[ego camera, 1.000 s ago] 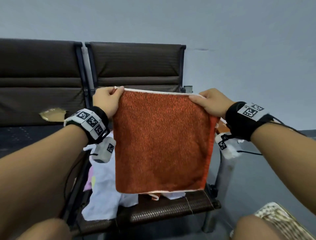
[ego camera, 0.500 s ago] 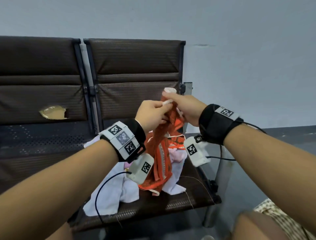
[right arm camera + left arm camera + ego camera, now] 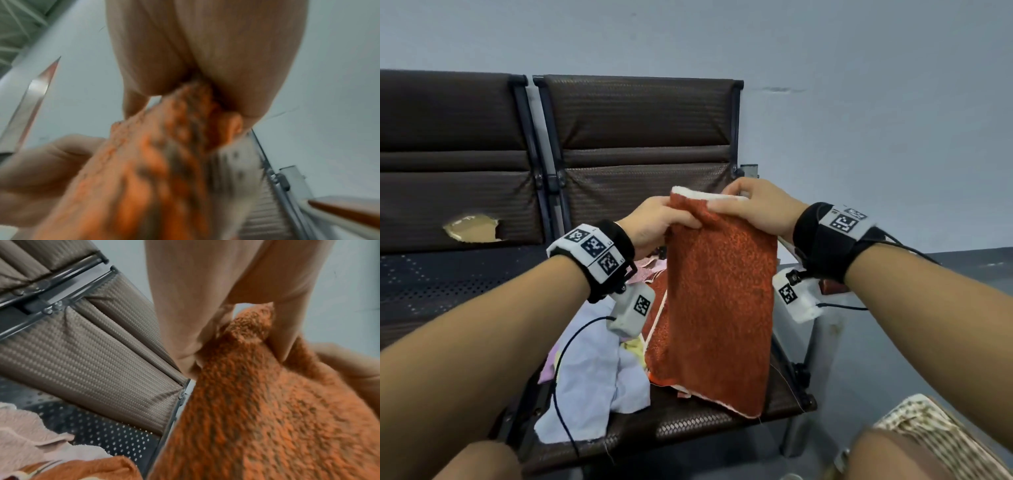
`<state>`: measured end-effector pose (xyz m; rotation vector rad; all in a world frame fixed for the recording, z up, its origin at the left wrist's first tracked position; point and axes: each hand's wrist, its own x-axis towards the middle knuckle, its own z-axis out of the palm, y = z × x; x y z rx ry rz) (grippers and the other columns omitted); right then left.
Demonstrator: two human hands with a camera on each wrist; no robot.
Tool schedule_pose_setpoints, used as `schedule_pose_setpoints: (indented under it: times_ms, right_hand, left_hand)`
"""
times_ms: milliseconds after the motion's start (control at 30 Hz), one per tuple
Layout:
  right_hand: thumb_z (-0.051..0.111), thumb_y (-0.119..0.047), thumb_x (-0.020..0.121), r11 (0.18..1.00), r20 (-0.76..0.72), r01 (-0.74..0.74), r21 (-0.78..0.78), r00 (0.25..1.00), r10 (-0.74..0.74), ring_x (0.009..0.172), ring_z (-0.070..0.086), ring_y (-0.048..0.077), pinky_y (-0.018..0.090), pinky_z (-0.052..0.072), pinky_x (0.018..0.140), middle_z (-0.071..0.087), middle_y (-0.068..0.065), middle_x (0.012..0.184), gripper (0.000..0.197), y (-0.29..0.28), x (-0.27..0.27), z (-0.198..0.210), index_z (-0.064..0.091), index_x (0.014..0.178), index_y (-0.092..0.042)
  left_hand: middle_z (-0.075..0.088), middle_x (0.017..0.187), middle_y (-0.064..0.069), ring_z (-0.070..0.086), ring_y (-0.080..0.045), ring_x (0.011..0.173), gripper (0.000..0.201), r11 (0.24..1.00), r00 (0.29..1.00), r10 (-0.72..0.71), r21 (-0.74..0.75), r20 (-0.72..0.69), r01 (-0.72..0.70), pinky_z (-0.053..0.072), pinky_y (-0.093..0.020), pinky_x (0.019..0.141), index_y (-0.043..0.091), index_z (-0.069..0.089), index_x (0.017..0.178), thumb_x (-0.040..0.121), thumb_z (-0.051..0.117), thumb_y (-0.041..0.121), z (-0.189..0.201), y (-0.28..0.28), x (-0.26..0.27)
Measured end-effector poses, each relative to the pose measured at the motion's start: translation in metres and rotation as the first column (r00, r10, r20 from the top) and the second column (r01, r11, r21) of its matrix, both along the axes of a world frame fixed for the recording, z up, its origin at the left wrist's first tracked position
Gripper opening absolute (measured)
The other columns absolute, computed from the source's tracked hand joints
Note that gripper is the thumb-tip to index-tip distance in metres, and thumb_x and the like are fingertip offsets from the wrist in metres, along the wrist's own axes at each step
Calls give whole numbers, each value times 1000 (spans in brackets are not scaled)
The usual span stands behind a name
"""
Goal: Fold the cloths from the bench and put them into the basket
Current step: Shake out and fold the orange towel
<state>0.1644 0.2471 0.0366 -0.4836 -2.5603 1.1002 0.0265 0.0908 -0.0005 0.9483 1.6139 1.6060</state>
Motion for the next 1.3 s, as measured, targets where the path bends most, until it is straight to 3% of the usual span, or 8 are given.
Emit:
schedule_pose_setpoints:
  times_ms: [167,333,500,733,867,1033,1133,1300]
  right_hand:
    - [83,-40,76,974,341,92,205,926,-159,70,67,13,22,51,61,71,0,82,26,37,0,-8,70,80,-18]
    - [71,-26,86,935,-134,316,164,946,-296,81,66,18,27,51,73,72,1,84,16,49,-14,-9,77,100,-20]
    - [67,-28,84,943,-346,314,112,902,-260,65,56,0,8,39,57,62,-14,67,6,40,-11,-9,69,79,-30]
    - [58,-16,89,961,300,-84,264,954,0,79,67,25,34,53,75,72,8,80,15,16,21,-100,71,89,-10]
    - [61,-15,95,976,617,-213,42,774,142,53,55,7,13,42,52,58,-4,61,29,-1,43,-157,56,66,-16]
    - [52,3,95,875,639,81,-477,716,282,66,65,22,36,61,61,62,18,82,10,-12,54,-196,59,91,-1]
    - [55,-3,92,843,572,165,-513,798,191,70,63,21,32,59,59,60,14,85,11,-6,46,-204,60,101,-4]
    - [60,-5,93,774,304,200,-600,953,-11,89,65,22,40,55,86,68,9,99,16,17,24,-226,64,108,-8]
  left_hand:
    - [73,108,-17,69,-25,96,26,977,952,210,31,-221,-209,55,-45,96,2,72,108,82,77,4,-6,25,-18]
    - [76,99,-8,70,-17,90,16,881,786,472,257,-400,-398,56,-42,91,13,77,99,83,74,10,22,45,-31]
    - [74,86,1,67,-3,78,20,886,827,429,349,-364,-305,54,-22,75,12,75,94,78,75,0,34,30,-34]
    - [63,71,-4,60,-12,64,27,973,886,101,-141,-453,-183,53,-27,68,13,63,79,81,68,-14,-80,-20,-14]
    - [59,71,-1,54,-17,66,14,831,873,-283,-556,-397,17,49,-30,64,12,63,84,88,68,-1,-136,-47,0]
    - [69,83,-13,67,-20,63,13,647,946,-324,-724,23,239,60,-29,57,-1,68,103,92,64,4,-156,-57,13]
    - [66,79,-5,65,-16,66,9,703,979,-203,-700,-29,125,54,-26,54,7,66,99,90,62,7,-158,-47,9]
    - [65,99,-10,59,-23,96,26,857,999,26,-516,23,-10,48,-37,88,13,64,95,71,70,12,-174,-28,-10]
